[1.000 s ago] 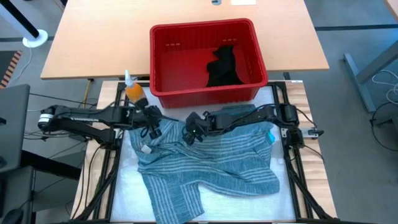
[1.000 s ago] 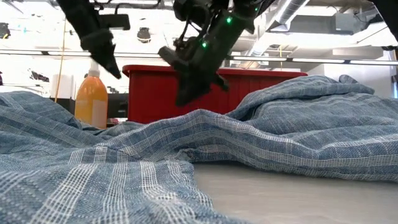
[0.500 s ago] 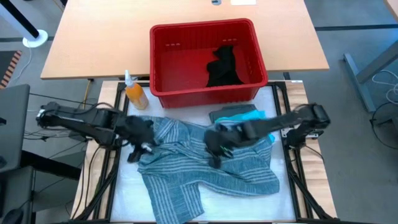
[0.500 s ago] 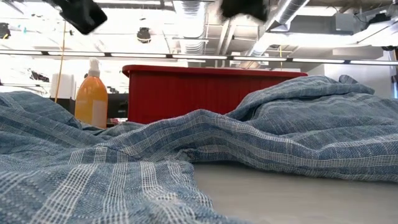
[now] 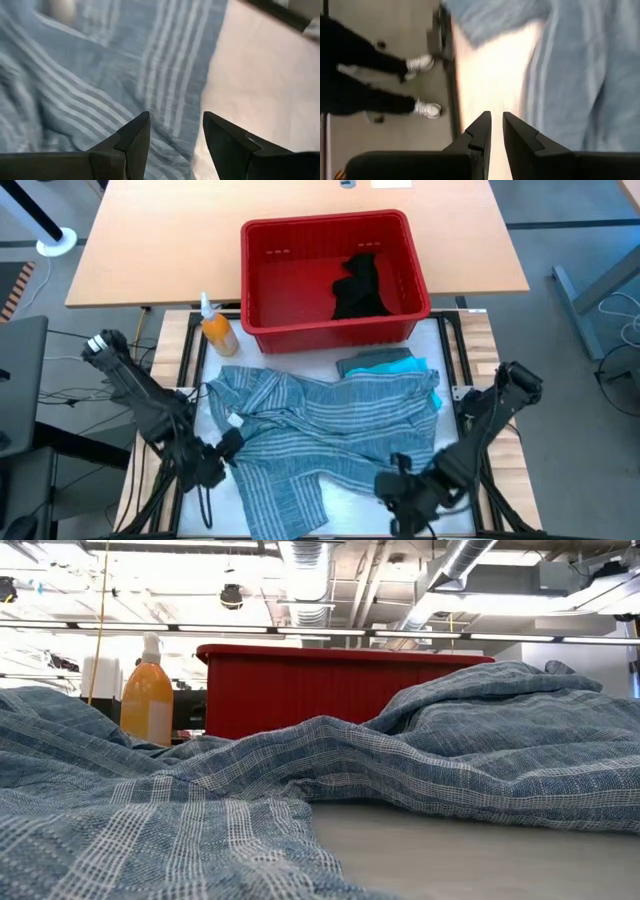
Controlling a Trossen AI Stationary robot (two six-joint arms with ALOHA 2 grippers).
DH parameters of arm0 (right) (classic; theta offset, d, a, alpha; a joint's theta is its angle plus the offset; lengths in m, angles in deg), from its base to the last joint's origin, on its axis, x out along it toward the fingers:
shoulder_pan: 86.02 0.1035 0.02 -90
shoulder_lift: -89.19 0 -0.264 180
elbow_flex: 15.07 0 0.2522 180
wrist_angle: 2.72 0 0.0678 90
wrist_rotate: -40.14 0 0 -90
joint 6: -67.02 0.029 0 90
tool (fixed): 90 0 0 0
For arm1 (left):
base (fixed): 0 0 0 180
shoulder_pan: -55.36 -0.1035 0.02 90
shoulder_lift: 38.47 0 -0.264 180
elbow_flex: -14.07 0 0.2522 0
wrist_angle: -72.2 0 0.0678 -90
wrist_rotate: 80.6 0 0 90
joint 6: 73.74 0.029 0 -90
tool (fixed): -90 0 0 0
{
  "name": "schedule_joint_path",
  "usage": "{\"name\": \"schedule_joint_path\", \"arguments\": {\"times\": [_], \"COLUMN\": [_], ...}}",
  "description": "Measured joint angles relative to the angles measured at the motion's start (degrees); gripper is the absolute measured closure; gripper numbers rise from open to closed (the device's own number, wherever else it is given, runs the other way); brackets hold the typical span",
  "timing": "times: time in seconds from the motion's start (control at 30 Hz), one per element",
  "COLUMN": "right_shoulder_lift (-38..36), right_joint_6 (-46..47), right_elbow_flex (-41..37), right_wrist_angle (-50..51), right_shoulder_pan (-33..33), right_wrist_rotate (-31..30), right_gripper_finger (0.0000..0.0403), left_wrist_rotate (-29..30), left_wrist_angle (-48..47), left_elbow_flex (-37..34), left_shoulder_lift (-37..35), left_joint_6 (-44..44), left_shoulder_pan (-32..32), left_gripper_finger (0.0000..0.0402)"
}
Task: Fold Laundry from Bin
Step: Fold the blue patterned polo shirt
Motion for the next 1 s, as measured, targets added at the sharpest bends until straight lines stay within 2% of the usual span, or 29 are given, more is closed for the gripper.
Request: {"name": "schedule_joint_path", "arguments": {"times": [0.17, 0.27, 0.43, 0.53, 0.7, 0.87, 1.0], "right_shoulder_lift": [1.1, 1.1, 1.1, 1.1, 1.1, 1.1, 1.4], "right_joint_6": [4.3, 5.9, 9.0, 9.8, 14.8, 21.6, 21.1], "right_elbow_flex": [0.0, 0.0, 0.0, 0.0, 0.0, 0.0, -0.4], "right_wrist_angle": [6.5, 10.8, 13.2, 13.0, 15.3, 16.9, 14.7], "right_shoulder_pan": [4.1, 6.5, 10.3, 12.6, 16.7, 19.5, 20.6], "right_wrist_rotate": [3.2, 2.1, -0.1, -0.3, -1.8, -6.1, -6.2], "right_gripper_finger": [0.0325, 0.0325, 0.0325, 0.0325, 0.0325, 0.0325, 0.0325], "left_wrist_rotate": [-2.0, -3.1, 1.0, -1.4, -5.4, -4.0, -2.5], "left_wrist_angle": [-0.3, 0.5, 6.3, 9.1, 11.2, 18.0, 18.6], "left_elbow_flex": [0.0, -0.1, -0.1, -0.1, -0.1, -0.1, -0.5], "left_shoulder_lift": [8.2, 12.5, 17.9, 20.5, 22.7, 22.5, 23.6], "left_joint_6": [-1.3, 1.1, 3.9, 3.9, 4.0, 3.8, 4.0], "left_shoulder_pan": [0.1, 0.1, -0.3, -0.8, 0.0, 1.6, 2.9], "left_gripper_finger": [0.0227, 0.0218, 0.0198, 0.0189, 0.0187, 0.0187, 0.0187]}}
